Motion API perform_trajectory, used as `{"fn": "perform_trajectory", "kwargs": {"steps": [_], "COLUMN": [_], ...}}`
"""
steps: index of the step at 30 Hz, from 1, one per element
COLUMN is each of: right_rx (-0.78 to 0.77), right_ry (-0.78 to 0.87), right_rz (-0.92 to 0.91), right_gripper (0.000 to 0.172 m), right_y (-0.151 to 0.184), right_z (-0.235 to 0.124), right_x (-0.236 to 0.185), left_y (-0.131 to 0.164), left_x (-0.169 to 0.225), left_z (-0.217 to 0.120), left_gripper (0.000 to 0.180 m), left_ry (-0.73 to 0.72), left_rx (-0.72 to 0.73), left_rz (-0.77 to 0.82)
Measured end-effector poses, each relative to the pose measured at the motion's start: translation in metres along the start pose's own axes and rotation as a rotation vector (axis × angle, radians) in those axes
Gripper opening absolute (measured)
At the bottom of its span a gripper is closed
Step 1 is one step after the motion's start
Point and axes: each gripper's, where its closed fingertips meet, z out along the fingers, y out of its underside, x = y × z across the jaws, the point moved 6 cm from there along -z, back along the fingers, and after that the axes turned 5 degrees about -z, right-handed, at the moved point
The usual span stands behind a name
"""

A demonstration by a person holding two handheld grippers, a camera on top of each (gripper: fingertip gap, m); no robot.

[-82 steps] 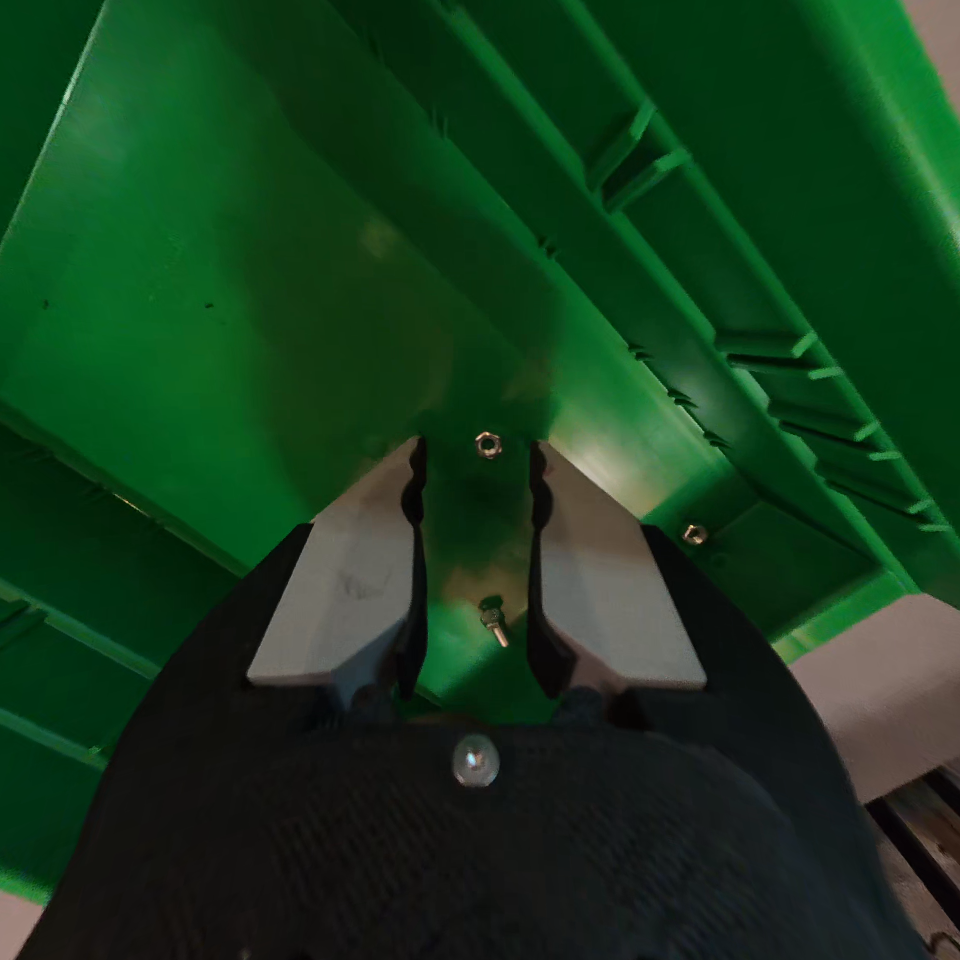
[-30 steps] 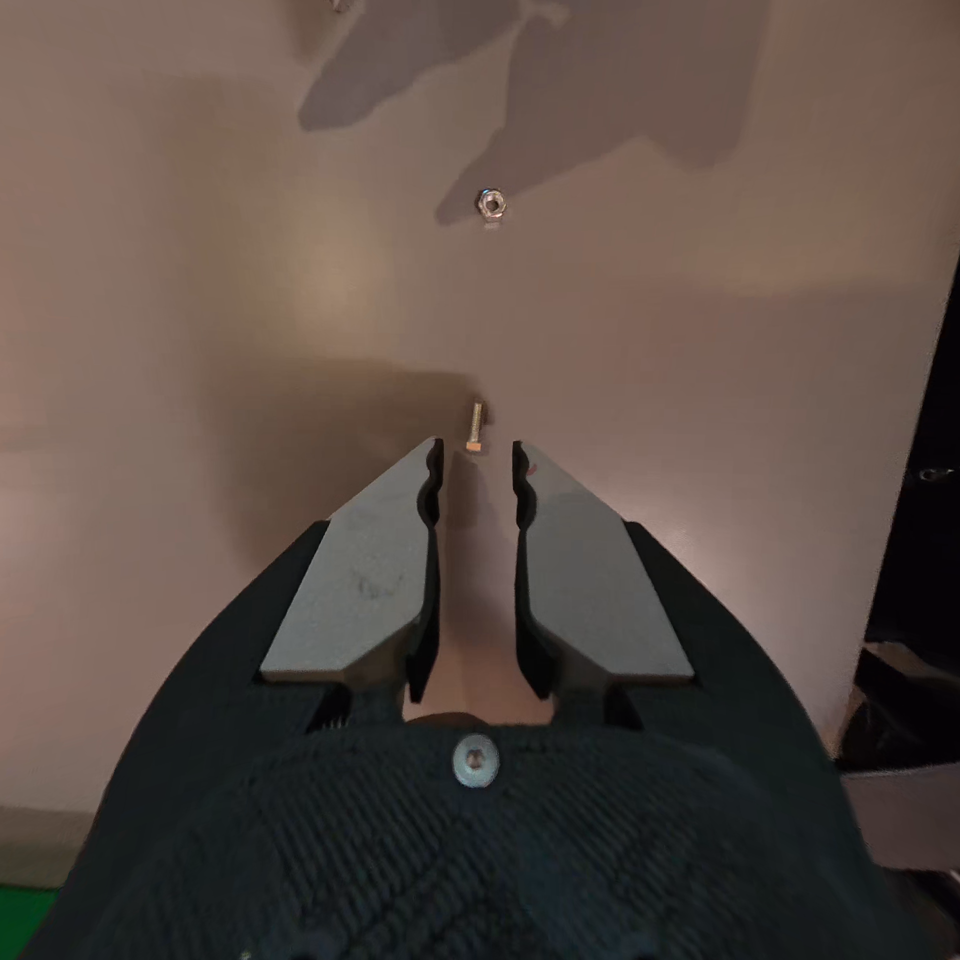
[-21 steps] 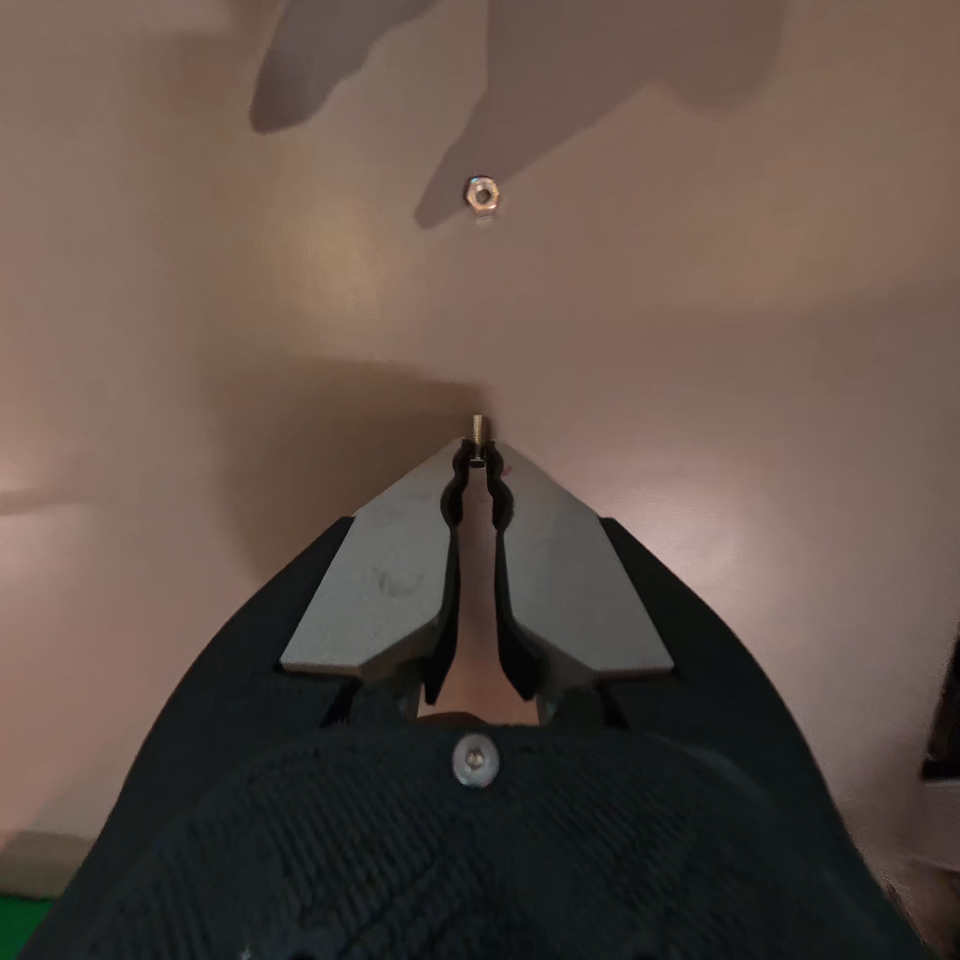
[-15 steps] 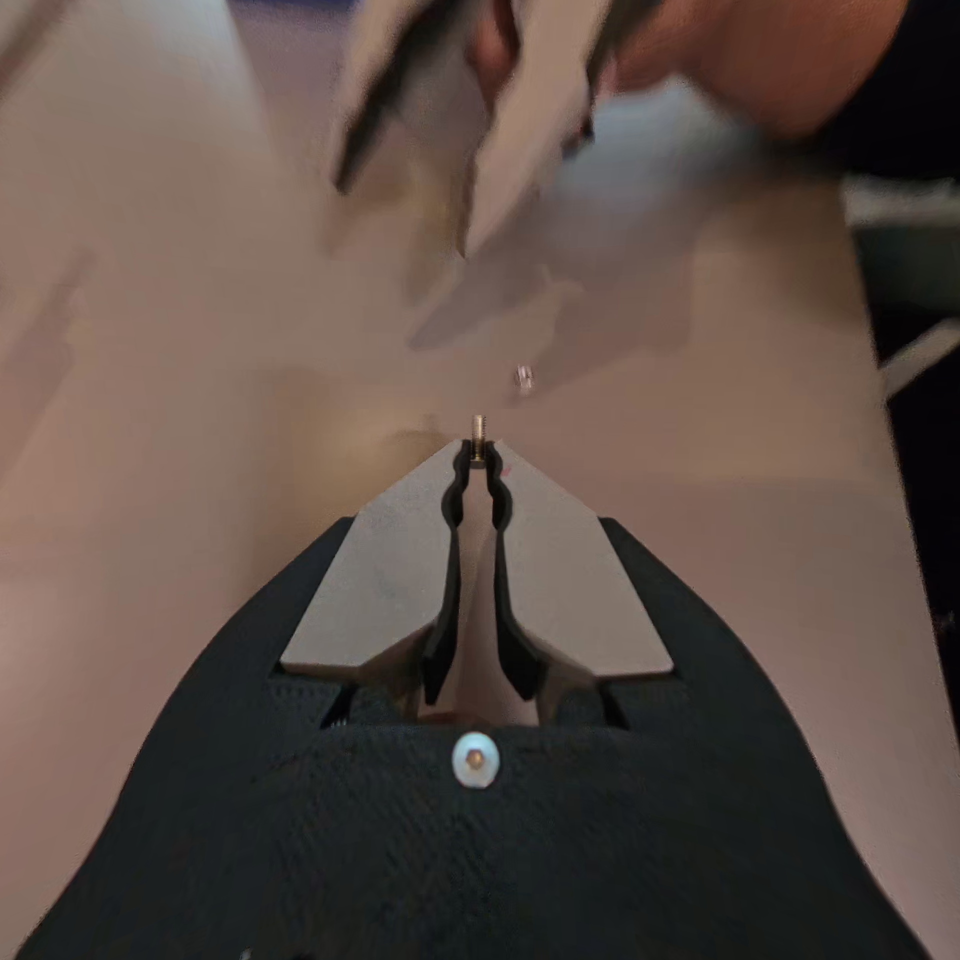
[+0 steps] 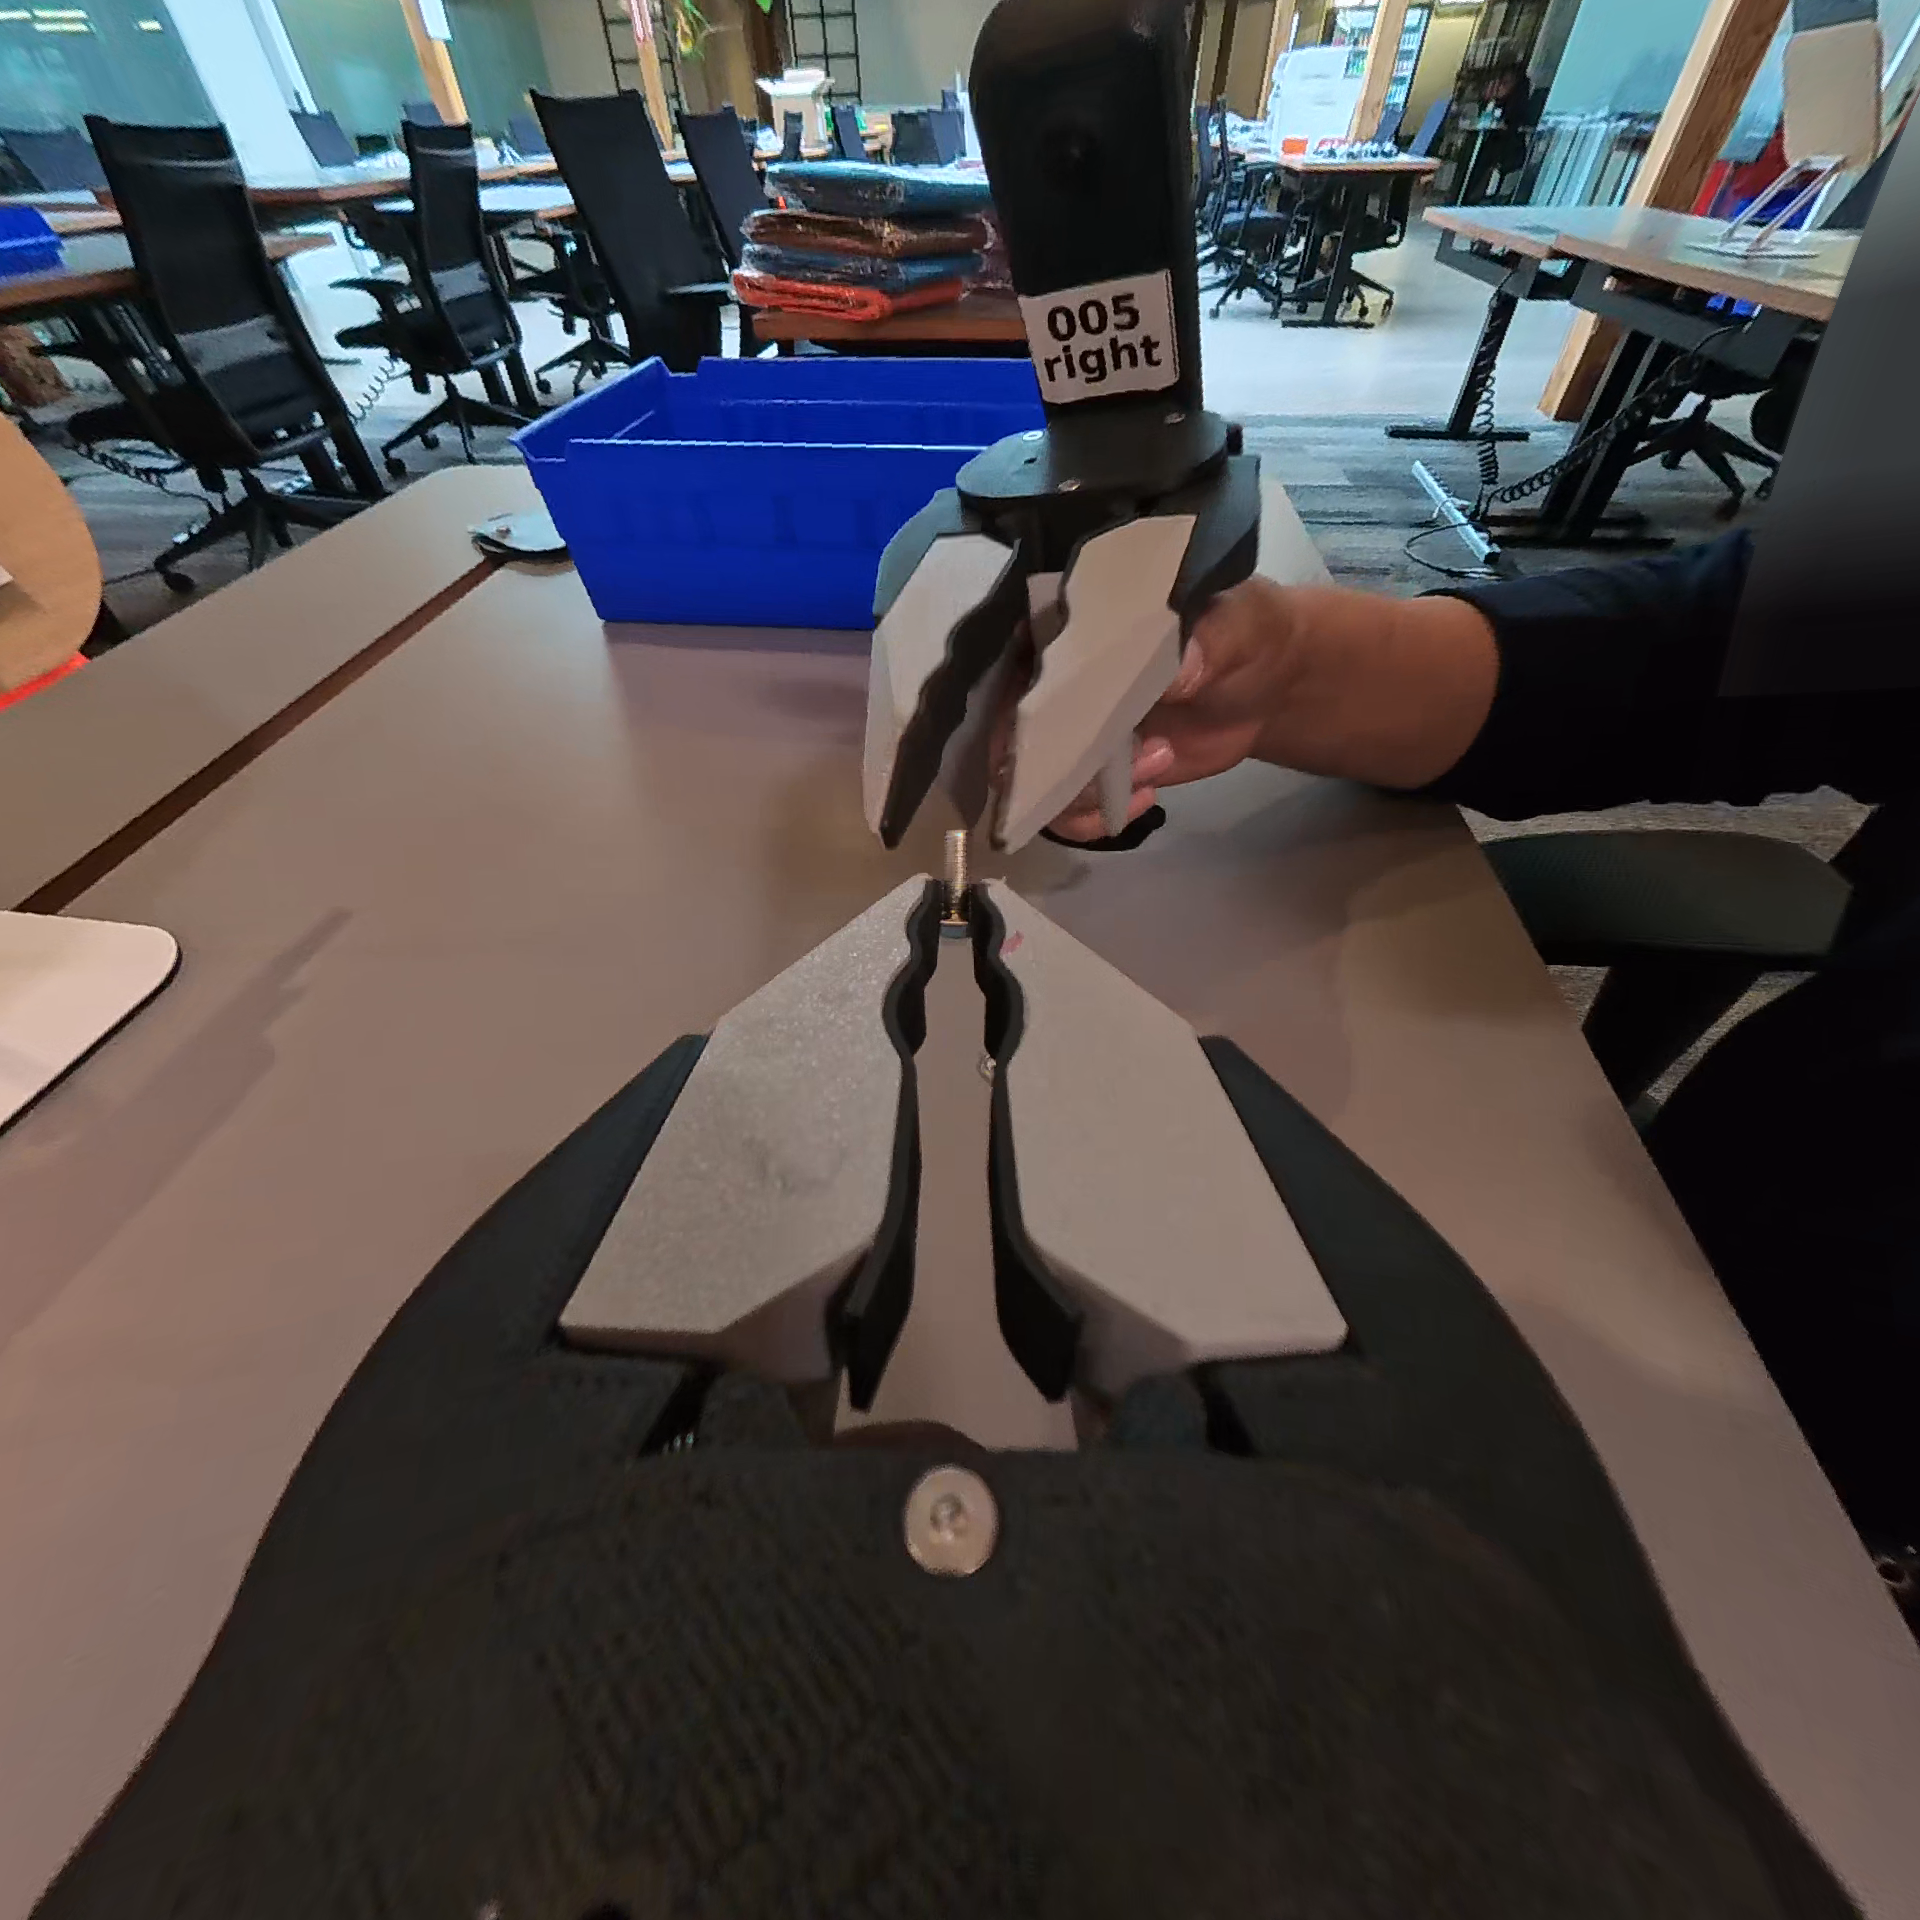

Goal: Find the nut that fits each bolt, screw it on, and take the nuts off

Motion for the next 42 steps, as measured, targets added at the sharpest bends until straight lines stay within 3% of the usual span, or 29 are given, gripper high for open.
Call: {"fn": "perform_trajectory", "kwargs": {"steps": [4,19,26,29,33,42], "right_rx": [-0.003,-0.058,-0.035,-0.039,-0.027,-0.038], "right_ry": [-0.010,0.055,0.028,0.038,0.029,0.041], "right_rz": [-0.010,-0.060,-0.050,-0.054,-0.053,-0.057], "right_gripper": [0.003,0.002,0.002,0.002,0.002,0.002], "right_y": [0.0001,0.0012,0.0005,0.0012,-0.0001,0.0033], "right_z": [0.0040,0.0083,0.0100,0.0103,0.0091,0.0099], "right_x": [-0.0024,0.0001,-0.0041,-0.0038,-0.0050,-0.0030], "left_y": [0.0018,0.0079,0.0071,0.0076,0.0054,0.0096], "left_x": [-0.0003,-0.0046,-0.0067,-0.0019,0.0007,-0.0025], "left_z": [0.0026,0.0068,0.0052,0.0065,0.0059,0.0072], "left_gripper": [0.003,0.005,0.017,0.005,0.003,0.003], "left_ry": [-0.021,-0.032,-0.024,-0.015,-0.049,-0.024], "left_rx": [-0.007,-0.016,-0.007,-0.012,-0.017,-0.001], "left_rz": [-0.005,-0.073,-0.107,-0.080,-0.018,-0.081]}}
